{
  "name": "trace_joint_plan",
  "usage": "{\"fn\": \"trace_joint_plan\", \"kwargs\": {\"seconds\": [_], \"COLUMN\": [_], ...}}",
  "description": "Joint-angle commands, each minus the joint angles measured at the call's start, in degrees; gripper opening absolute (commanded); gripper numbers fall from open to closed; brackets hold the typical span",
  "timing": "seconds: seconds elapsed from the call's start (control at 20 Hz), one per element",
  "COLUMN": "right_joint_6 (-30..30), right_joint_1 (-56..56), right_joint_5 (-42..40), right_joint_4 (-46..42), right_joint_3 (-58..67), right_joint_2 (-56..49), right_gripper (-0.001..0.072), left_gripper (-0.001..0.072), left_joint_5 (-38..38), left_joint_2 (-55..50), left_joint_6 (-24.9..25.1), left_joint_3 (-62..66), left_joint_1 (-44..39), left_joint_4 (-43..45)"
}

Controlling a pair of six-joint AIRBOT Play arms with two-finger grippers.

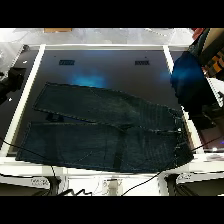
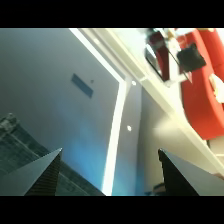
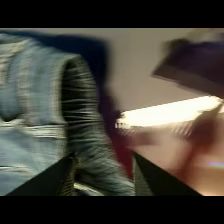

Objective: Fold the clothes and pants, and hang the long-sleeved shirts on hangers.

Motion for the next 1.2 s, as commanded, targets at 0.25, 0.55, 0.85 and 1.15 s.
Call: {"fn": "trace_joint_plan", "kwargs": {"seconds": [0.25, 0.55, 0.85, 1.15], "right_joint_6": [-3.6, -3.9, -6.2, -6.2], "right_joint_1": [3.9, 11.1, 16.6, 19.1], "right_joint_5": [-23.5, -36.3, -45.9, -61.9], "right_joint_4": [24.8, 33.8, 33.9, 33.8], "right_joint_3": [-16.6, -16.1, -8.6, 1.3], "right_joint_2": [-0.2, -0.2, -0.2, -0.2], "right_gripper": [0.0520, 0.0480, 0.0058, 0.0037], "left_gripper": [0.0704, 0.0704, 0.0704, 0.0695], "left_joint_5": [-4.0, -4.2, -4.1, -4.1], "left_joint_2": [0.7, 0.7, 0.7, 0.7], "left_joint_6": [0.4, 0.4, 0.5, 0.5], "left_joint_3": [0.0, 0.0, 0.0, 0.0], "left_joint_1": [0.1, 0.1, 0.1, 0.1], "left_joint_4": [0.0, 0.0, 0.0, 0.9]}}
